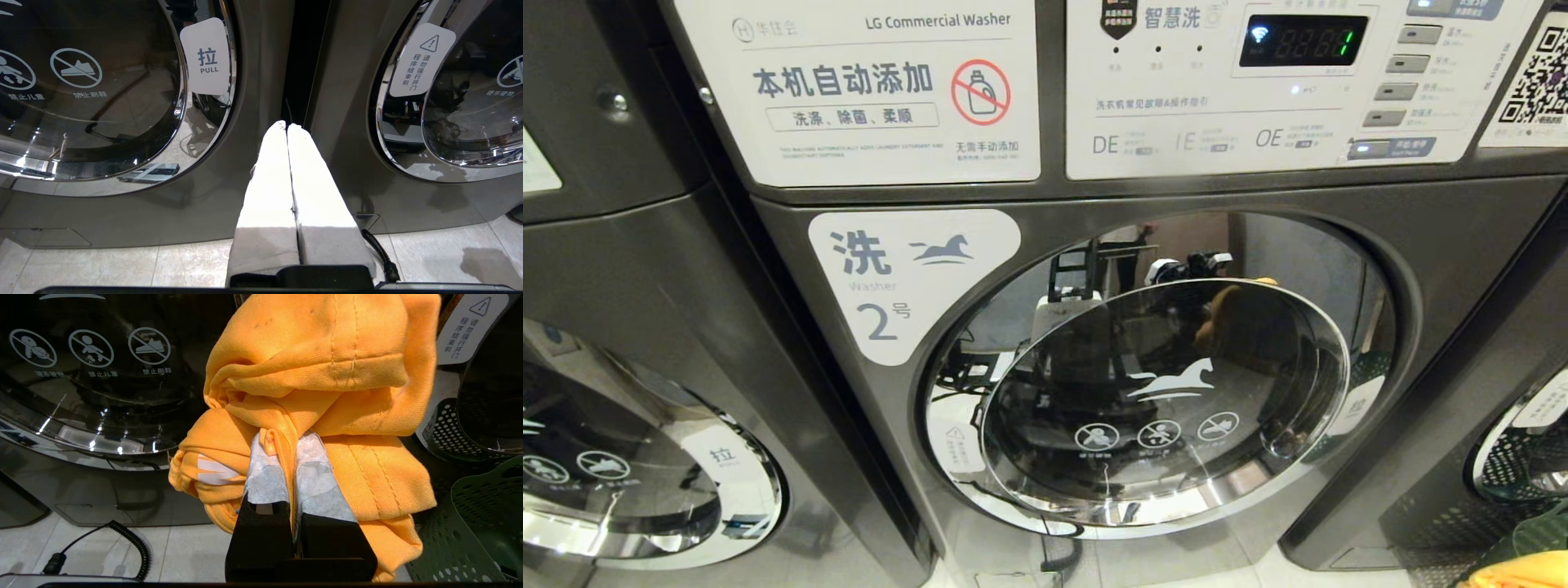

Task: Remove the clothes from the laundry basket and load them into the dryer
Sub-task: Put the clothes in the dryer

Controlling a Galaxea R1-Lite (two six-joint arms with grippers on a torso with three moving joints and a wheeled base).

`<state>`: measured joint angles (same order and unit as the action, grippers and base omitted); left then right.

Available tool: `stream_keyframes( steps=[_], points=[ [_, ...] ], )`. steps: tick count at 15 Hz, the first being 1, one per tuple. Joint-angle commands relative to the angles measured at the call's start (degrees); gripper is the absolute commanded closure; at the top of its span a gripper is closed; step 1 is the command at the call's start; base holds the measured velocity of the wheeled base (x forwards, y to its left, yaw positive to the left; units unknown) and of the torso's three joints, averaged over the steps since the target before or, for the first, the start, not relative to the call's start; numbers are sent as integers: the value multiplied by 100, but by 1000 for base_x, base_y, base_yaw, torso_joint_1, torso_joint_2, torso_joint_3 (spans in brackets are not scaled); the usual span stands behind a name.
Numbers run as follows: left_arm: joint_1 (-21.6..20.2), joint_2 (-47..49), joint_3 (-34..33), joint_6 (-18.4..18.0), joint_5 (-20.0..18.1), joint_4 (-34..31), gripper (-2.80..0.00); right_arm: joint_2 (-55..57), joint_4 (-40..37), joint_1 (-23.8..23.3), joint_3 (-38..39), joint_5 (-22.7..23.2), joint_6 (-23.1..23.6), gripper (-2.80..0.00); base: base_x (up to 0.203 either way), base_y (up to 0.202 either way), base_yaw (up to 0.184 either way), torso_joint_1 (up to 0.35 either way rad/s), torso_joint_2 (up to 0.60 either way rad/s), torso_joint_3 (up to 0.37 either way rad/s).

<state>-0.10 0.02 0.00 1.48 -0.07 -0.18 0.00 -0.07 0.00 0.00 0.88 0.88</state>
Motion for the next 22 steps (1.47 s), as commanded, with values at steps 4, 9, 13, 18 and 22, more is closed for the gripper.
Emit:
stream_keyframes(
  steps=[4,9,13,18,22],
  points=[
    [1,-2,-9,2,-1,1,0,9,-1,0,0,0,9,0,4,-2,96,5,2,0],
    [-7,-2,-9,2,0,1,0,9,0,0,0,0,9,0,0,-7,156,2,1,2],
    [-6,-2,-9,2,-1,1,0,0,4,0,0,9,9,0,0,-1,16,1,1,1],
    [-8,-2,-9,2,-1,1,0,9,1,0,0,7,9,0,0,0,0,0,0,0],
    [-8,-2,-9,2,-1,1,0,9,-1,9,0,9,9,0,0,0,0,0,0,0]
  ],
)
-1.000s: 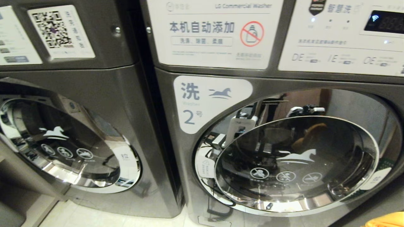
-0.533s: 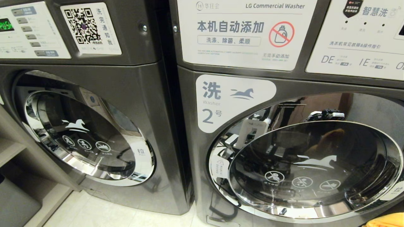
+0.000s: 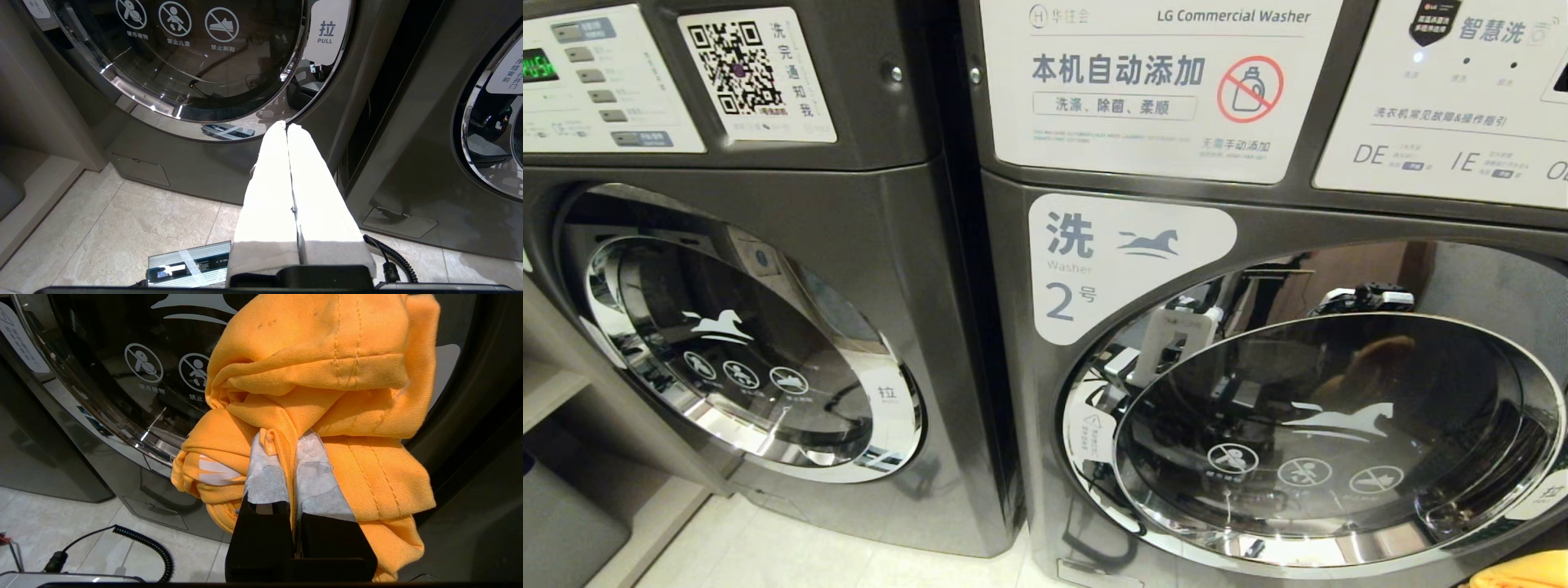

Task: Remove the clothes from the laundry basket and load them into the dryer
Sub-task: Put the clothes in the dryer

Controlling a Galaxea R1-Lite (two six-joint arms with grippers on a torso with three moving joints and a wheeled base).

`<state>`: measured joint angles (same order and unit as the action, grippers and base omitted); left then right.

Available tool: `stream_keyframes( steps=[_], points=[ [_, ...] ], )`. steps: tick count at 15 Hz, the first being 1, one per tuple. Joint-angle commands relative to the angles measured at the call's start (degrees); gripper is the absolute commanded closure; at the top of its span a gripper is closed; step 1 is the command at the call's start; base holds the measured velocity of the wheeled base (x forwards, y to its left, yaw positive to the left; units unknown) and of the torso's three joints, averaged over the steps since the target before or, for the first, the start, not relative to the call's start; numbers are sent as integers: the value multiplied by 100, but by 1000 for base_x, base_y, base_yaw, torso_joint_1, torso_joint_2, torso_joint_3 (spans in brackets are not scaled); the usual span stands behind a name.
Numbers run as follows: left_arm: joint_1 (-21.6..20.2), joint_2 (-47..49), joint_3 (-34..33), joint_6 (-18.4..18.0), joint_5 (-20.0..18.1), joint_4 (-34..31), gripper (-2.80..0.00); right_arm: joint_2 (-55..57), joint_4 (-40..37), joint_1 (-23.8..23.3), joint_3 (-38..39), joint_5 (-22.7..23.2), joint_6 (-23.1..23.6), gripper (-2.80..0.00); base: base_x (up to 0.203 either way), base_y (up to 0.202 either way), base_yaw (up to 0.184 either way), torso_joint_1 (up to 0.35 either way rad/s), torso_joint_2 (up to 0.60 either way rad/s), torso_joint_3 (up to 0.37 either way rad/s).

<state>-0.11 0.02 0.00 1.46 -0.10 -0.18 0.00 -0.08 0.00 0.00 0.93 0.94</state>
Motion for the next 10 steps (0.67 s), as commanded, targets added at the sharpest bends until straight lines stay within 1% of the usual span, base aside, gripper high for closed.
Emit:
stream_keyframes(
  steps=[1,8,10],
  points=[
    [2,-2,-9,3,1,1,0,9,-1,0,0,4,3,0,0,0,0,0,0,0],
    [-7,-2,-9,3,1,1,0,9,-1,0,0,-5,20,0,0,0,0,0,0,0],
    [-7,-2,-9,3,1,1,0,9,-1,0,0,4,20,0,0,0,0,18,-132,-204]
  ],
)
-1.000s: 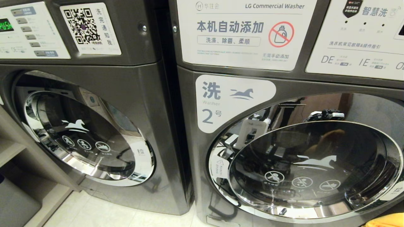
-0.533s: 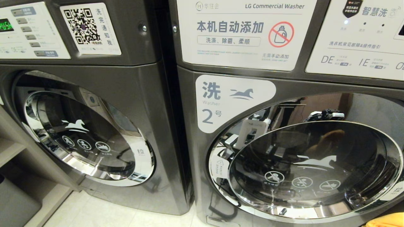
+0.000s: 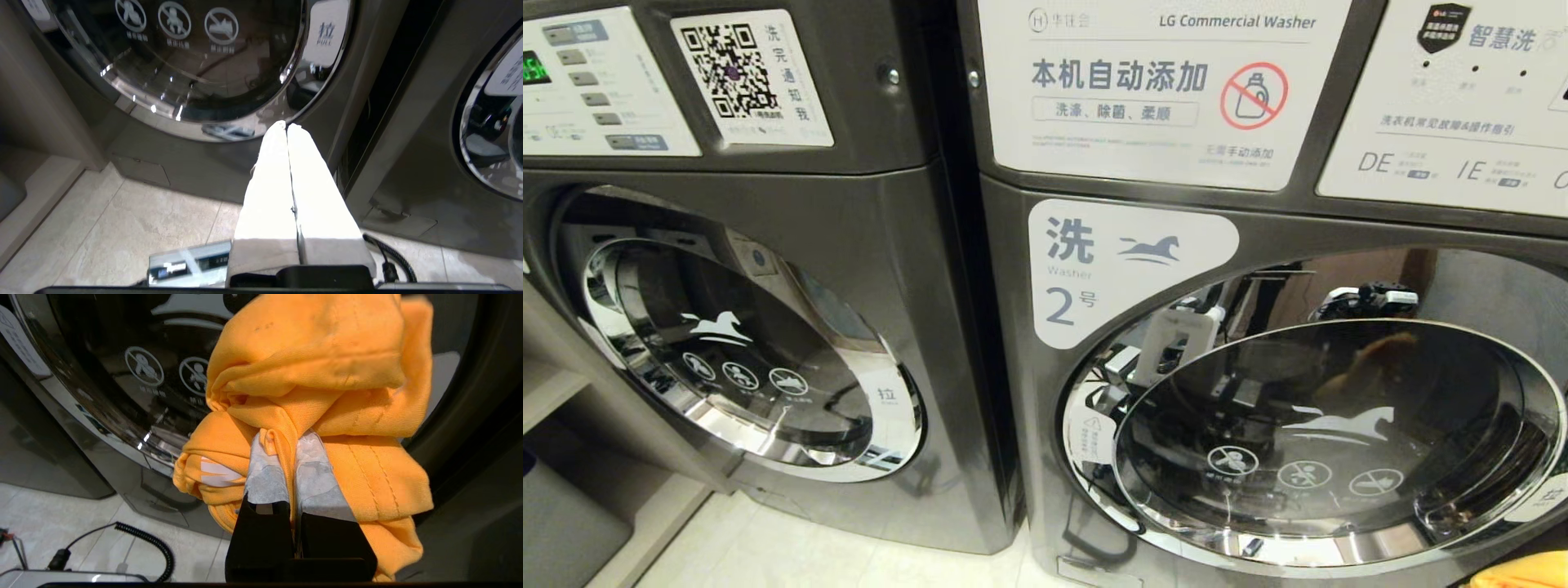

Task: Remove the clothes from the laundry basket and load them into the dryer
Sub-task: Put the clothes in the dryer

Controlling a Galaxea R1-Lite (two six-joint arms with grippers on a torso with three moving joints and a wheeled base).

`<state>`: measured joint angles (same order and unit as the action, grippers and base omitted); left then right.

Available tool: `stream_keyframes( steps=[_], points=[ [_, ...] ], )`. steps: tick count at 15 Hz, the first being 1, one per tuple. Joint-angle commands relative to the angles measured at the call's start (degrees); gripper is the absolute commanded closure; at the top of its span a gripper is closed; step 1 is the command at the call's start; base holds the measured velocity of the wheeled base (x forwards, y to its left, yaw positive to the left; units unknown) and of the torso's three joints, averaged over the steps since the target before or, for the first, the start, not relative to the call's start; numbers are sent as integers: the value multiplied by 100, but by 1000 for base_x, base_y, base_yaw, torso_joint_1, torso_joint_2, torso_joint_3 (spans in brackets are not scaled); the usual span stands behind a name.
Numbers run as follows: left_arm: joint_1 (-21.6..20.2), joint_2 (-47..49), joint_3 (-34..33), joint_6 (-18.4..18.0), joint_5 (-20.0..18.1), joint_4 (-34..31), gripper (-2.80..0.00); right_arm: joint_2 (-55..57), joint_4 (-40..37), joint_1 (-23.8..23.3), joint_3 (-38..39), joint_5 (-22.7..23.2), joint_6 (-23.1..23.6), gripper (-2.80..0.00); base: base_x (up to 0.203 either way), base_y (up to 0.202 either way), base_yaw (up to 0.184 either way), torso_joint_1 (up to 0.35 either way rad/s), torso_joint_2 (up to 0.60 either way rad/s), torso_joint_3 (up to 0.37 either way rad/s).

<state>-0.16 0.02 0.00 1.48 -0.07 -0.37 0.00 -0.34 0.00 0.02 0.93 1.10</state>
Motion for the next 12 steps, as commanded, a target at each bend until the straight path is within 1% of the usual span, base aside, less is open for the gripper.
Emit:
stream_keyframes(
  steps=[1,6,12],
  points=[
    [7,-2,-9,2,-1,19,0,1,26,0,-2,4,6,0,0,0,0,66,-339,-320],
    [-2,-2,-9,2,7,19,0,8,26,6,-2,4,13,0,0,0,0,95,-462,-334],
    [7,-2,-9,2,-1,19,0,8,26,0,-2,4,13,0,0,0,0,151,-466,-320]
  ],
)
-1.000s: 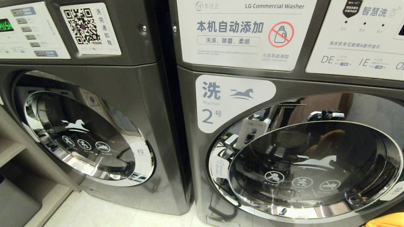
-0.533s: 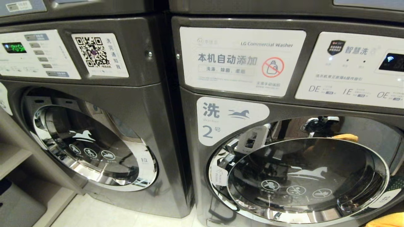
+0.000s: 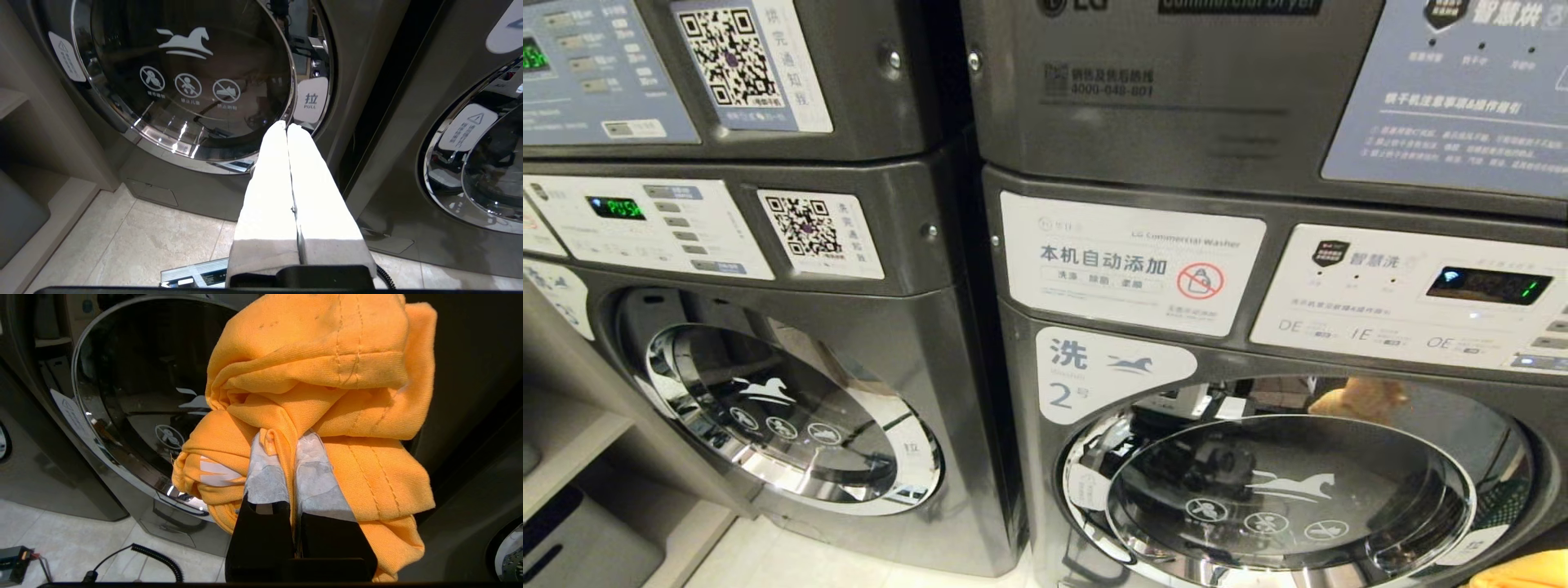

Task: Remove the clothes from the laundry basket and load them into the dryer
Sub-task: Put the clothes in the dryer

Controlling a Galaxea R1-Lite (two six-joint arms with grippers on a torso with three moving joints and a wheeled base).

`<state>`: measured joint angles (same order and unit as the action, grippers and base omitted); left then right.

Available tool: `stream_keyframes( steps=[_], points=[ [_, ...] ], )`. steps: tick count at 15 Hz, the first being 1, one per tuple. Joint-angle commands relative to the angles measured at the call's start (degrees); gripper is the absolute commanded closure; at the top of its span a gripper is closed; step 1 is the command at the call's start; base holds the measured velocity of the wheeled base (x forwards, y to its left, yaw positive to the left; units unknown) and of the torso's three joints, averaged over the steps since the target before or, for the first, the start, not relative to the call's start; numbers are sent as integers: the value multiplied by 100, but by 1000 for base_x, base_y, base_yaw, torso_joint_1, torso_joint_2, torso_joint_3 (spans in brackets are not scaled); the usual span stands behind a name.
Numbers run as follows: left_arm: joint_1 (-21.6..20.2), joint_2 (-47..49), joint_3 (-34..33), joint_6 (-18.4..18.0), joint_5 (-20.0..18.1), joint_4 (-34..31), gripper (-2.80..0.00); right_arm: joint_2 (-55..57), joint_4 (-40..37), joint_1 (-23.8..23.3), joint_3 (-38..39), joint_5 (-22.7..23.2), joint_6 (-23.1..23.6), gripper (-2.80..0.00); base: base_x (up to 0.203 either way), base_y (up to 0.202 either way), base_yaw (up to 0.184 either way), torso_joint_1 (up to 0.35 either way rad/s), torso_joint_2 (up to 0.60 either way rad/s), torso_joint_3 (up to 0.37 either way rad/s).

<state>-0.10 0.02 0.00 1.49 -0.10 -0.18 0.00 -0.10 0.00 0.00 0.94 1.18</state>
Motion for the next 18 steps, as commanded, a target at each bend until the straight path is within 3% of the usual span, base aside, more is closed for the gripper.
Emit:
stream_keyframes(
  steps=[1,18],
  points=[
    [1,-2,-9,1,1,1,0,9,1,0,0,3,5,0,0,0,0,178,-477,-309],
    [-8,-2,-9,9,10,1,0,8,1,8,0,3,5,0,0,0,0,229,-538,-312]
  ],
)
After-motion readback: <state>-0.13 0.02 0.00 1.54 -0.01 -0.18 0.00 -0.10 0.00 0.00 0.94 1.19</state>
